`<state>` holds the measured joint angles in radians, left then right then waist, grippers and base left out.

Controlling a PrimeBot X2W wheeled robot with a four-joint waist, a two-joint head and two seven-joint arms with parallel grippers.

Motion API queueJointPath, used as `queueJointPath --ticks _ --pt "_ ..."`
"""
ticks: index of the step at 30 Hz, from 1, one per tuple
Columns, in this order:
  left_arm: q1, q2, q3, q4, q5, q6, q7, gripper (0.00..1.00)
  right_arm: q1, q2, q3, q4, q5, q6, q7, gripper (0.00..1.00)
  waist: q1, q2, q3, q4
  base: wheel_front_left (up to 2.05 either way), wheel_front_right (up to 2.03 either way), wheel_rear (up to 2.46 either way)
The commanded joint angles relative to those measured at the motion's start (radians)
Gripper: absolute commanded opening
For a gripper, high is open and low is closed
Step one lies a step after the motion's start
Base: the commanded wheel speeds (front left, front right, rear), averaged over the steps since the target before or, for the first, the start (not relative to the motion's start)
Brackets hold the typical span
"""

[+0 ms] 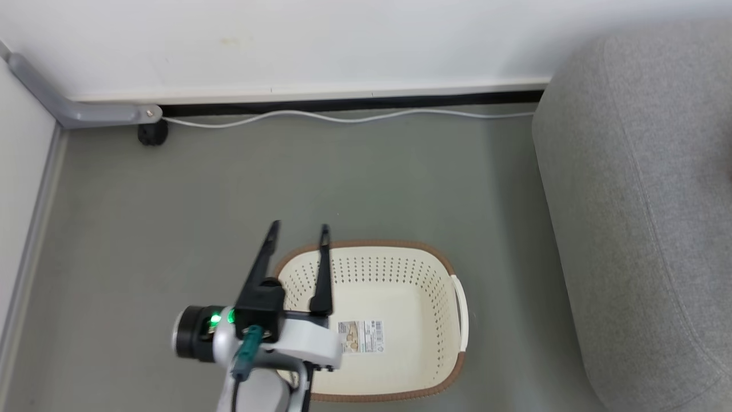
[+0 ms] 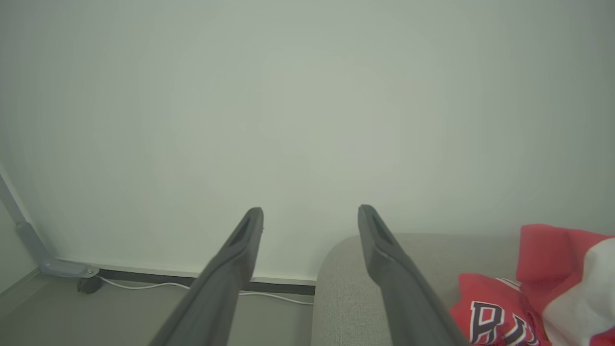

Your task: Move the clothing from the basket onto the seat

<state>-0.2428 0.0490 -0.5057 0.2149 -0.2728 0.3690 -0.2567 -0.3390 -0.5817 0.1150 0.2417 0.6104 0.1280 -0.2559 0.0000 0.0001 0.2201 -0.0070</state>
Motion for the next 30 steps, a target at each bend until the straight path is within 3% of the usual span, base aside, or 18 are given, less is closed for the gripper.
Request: queueJointPath --ticks 1,12,19,24,30 --pt "0.017 0.006 0.070 -0.030 0.023 -0.010 -0.005 1.00 0.039 -0.019 0.014 -0.029 -0.016 0.003 -0.006 1.00 0.0000 -0.0001 -0.034 0.016 0.00 0.00 0.00" --pt "0.140 0.013 0.298 -0.057 0.072 -0.072 -0.005 1.00 0.163 0.075 0.001 -0.067 -0.072 0.003 -0.006 1.00 0.0000 -0.0001 -0.117 0.016 0.00 0.00 0.00" --pt "0.217 0.006 0.395 -0.072 0.066 -0.122 -0.005 1.00 0.247 0.146 -0.007 -0.076 -0.096 0.003 -0.006 1.00 0.0000 -0.0001 -0.158 0.005 0.00 0.00 0.00" --pt "0.277 0.002 0.430 -0.089 0.050 -0.138 -0.005 1.00 0.279 0.177 -0.001 -0.077 -0.115 0.003 -0.006 1.00 0.0000 -0.0001 -0.175 -0.004 0.00 0.00 0.00" --pt "0.322 0.002 0.406 -0.072 0.019 -0.148 -0.005 1.00 0.304 0.198 -0.007 -0.061 -0.141 0.003 -0.006 1.00 0.0000 -0.0001 -0.194 0.001 0.00 0.00 0.00"
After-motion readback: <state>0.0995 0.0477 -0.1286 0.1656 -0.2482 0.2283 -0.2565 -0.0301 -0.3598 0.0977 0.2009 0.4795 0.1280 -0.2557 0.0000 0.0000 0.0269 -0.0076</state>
